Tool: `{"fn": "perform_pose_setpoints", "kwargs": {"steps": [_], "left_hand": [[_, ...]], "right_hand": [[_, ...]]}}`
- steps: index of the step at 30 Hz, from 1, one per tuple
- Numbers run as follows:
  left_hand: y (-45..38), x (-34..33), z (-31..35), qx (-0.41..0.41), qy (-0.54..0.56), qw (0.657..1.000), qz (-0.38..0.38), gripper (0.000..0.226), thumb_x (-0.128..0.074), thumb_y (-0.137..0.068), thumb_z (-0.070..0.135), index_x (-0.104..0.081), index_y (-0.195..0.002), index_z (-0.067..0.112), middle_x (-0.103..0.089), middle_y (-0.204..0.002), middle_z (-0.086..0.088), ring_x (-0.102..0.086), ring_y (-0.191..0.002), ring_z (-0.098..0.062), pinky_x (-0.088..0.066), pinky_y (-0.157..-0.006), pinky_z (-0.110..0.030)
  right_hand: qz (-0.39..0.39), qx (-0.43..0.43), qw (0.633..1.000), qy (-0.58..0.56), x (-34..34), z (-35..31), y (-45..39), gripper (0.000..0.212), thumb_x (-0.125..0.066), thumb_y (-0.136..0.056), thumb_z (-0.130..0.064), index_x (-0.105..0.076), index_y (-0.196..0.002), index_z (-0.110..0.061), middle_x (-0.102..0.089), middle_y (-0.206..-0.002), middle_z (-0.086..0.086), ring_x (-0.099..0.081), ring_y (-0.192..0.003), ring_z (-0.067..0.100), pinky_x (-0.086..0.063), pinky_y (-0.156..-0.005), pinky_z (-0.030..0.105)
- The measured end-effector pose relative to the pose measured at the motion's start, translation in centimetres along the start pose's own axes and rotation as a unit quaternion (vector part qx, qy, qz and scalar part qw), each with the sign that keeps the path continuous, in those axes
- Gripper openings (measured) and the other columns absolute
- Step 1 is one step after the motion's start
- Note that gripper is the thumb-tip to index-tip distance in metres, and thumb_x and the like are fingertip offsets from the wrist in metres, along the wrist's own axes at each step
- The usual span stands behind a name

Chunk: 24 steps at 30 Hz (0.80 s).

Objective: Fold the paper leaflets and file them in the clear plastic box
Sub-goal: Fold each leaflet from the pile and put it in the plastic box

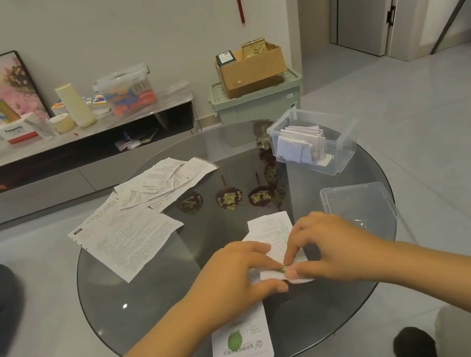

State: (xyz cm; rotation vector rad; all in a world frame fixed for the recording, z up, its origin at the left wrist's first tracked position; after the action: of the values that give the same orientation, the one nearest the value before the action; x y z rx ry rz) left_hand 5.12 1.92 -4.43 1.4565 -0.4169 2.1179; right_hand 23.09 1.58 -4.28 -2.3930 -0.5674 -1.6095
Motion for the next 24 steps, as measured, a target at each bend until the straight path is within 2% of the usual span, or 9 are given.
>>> {"fn": "perform_pose_setpoints", "kwargs": {"steps": [2, 4, 6, 8, 12, 15, 17, 21, 24], "left_hand": [[-0.1, 0.4, -0.3, 0.010, 0.031, 0.999, 0.000, 0.025, -0.059, -0.084, 0.051, -0.070, -0.104, 0.040, -0.054, -0.130, 0.021, -0.045, -0.118, 0.005, -0.035, -0.100, -0.018], [-0.1, 0.6, -0.5, 0.031, 0.059, 0.998, 0.023, 0.022, -0.057, -0.089, 0.046, -0.073, -0.099, 0.035, -0.063, -0.116, 0.020, -0.055, -0.104, 0.004, -0.043, -0.093, -0.022], [-0.1, 0.5, -0.3, 0.055, 0.069, 0.994, 0.061, 0.023, -0.053, -0.091, 0.044, -0.072, -0.093, 0.030, -0.068, -0.098, 0.017, -0.059, -0.090, 0.001, -0.048, -0.083, -0.025], [-0.2, 0.5, 0.0, 0.068, 0.067, 0.990, 0.100, 0.026, -0.050, -0.093, 0.044, -0.066, -0.087, 0.025, -0.067, -0.086, 0.012, -0.060, -0.082, -0.004, -0.048, -0.076, -0.028], [-0.7, 0.3, -0.2, 0.093, 0.136, 0.977, 0.133, 0.017, -0.062, -0.086, 0.042, -0.057, -0.091, 0.027, -0.065, -0.089, 0.017, -0.061, -0.082, 0.001, -0.050, -0.073, -0.021], [-1.2, -0.1, -0.8, 0.128, 0.192, 0.963, 0.139, 0.029, -0.073, -0.080, 0.030, -0.052, -0.100, 0.029, -0.060, -0.092, 0.017, -0.058, -0.075, 0.006, -0.048, -0.072, -0.013], [-1.7, -0.2, -0.9, 0.144, 0.197, 0.960, 0.138, 0.042, -0.074, -0.080, 0.024, -0.048, -0.112, 0.028, -0.057, -0.095, 0.014, -0.057, -0.072, 0.001, -0.047, -0.072, -0.013], [-2.3, -0.4, -1.0, 0.157, 0.182, 0.962, 0.130, 0.072, -0.074, -0.080, 0.022, -0.031, -0.138, 0.027, -0.049, -0.105, 0.010, -0.056, -0.077, -0.004, -0.044, -0.073, -0.012], [-2.5, -0.2, -1.3, 0.151, 0.151, 0.968, 0.131, 0.078, -0.075, -0.079, 0.024, -0.027, -0.141, 0.030, -0.035, -0.117, 0.011, -0.050, -0.092, -0.004, -0.037, -0.080, -0.013]], "right_hand": [[-0.024, -0.005, 0.999, -0.046, 0.6, 0.1, 0.2, 0.054, -0.044, -0.070, -0.077, -0.068, -0.100, -0.040, -0.060, -0.111, -0.014, -0.045, -0.107, 0.006, -0.044, -0.092, 0.031], [-0.045, -0.011, 0.998, -0.050, 0.9, 0.2, 0.5, 0.062, -0.047, -0.065, -0.079, -0.068, -0.105, -0.035, -0.060, -0.110, -0.013, -0.046, -0.105, 0.006, -0.045, -0.090, 0.031], [-0.039, -0.015, 0.999, -0.023, 0.8, 0.1, 0.5, 0.051, -0.060, -0.074, -0.065, -0.066, -0.110, -0.030, -0.060, -0.111, -0.011, -0.046, -0.104, 0.009, -0.045, -0.089, 0.030], [0.001, -0.030, 0.999, -0.042, 0.6, 0.1, 0.1, 0.034, -0.062, -0.082, -0.048, -0.067, -0.106, -0.023, -0.064, -0.107, -0.005, -0.052, -0.098, 0.012, -0.048, -0.084, 0.031], [0.070, -0.077, 0.988, -0.116, 0.3, 0.7, -1.0, 0.016, -0.061, -0.087, -0.034, -0.059, -0.093, -0.020, -0.064, -0.087, -0.003, -0.058, -0.080, 0.013, -0.048, -0.070, 0.027], [0.112, -0.104, 0.980, -0.128, 0.0, 0.8, -1.8, 0.015, -0.063, -0.086, -0.032, -0.054, -0.089, -0.020, -0.054, -0.073, -0.008, -0.052, -0.071, 0.012, -0.039, -0.058, 0.023], [0.116, -0.119, 0.979, -0.116, -0.5, 0.8, -2.3, 0.021, -0.065, -0.085, -0.034, -0.049, -0.094, -0.022, -0.049, -0.073, -0.012, -0.051, -0.072, 0.012, -0.038, -0.056, 0.023], [0.115, -0.129, 0.983, -0.069, -0.9, 0.7, -3.1, 0.057, -0.069, -0.079, -0.042, -0.039, -0.126, -0.028, -0.057, -0.105, -0.006, -0.052, -0.098, 0.016, -0.048, -0.079, 0.032], [0.146, -0.116, 0.982, -0.020, -0.6, 0.8, -3.4, 0.075, -0.070, -0.077, -0.046, -0.030, -0.138, -0.031, -0.048, -0.125, -0.007, -0.040, -0.117, 0.017, -0.034, -0.098, 0.032]]}}
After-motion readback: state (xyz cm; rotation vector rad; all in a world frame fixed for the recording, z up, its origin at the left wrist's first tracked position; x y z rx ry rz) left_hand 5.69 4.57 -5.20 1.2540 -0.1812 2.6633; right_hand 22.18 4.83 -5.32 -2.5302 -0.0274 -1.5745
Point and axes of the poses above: each hand's wrist, its own y-axis away from the middle knuckle, its own x-axis out of the back of the hand, z = x × y, the point moved 2 cm from there along -y, towards the middle knuckle
